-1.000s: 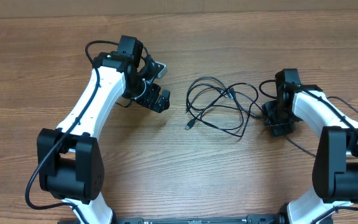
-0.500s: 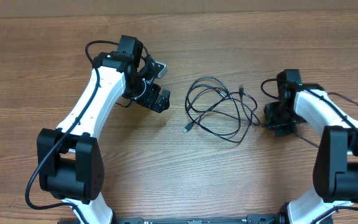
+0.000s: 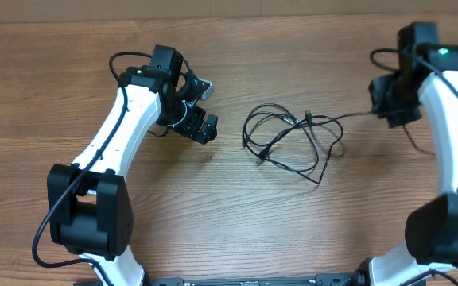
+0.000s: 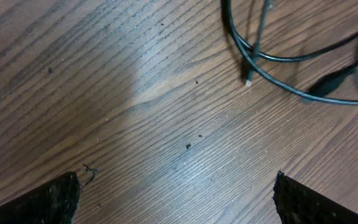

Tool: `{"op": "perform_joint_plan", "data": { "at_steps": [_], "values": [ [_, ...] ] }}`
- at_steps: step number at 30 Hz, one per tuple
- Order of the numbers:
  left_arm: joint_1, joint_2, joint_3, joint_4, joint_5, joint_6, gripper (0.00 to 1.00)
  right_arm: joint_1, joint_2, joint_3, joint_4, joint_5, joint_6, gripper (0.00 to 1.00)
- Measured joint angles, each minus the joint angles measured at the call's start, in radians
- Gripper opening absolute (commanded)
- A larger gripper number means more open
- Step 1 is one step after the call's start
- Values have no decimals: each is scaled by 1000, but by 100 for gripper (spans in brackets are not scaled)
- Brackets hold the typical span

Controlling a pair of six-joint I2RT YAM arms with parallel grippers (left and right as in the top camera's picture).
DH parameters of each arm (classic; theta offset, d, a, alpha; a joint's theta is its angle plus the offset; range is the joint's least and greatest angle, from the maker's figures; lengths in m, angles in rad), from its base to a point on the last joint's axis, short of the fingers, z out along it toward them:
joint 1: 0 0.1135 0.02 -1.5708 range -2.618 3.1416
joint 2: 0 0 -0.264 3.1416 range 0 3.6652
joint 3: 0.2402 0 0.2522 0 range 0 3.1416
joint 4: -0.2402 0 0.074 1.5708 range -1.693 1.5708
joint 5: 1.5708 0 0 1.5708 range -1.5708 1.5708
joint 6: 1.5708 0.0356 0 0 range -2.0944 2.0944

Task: Untangle cables
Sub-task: 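Lift the right gripper with a cable strand up to the upper right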

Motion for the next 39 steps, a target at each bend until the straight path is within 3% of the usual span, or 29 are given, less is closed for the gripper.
{"op": "perform_joint_plan", "data": {
  "at_steps": [15,31,39],
  "values": [
    [0,0,0,-1,0,0,100,0,-228,443,-71,-69,-67,4],
    [0,0,0,-1,0,0,100,0,-338,465,36,-177,-77,4],
    [0,0,0,0,0,0,100,0,-338,466,283,-235,-88,4]
  ]
}}
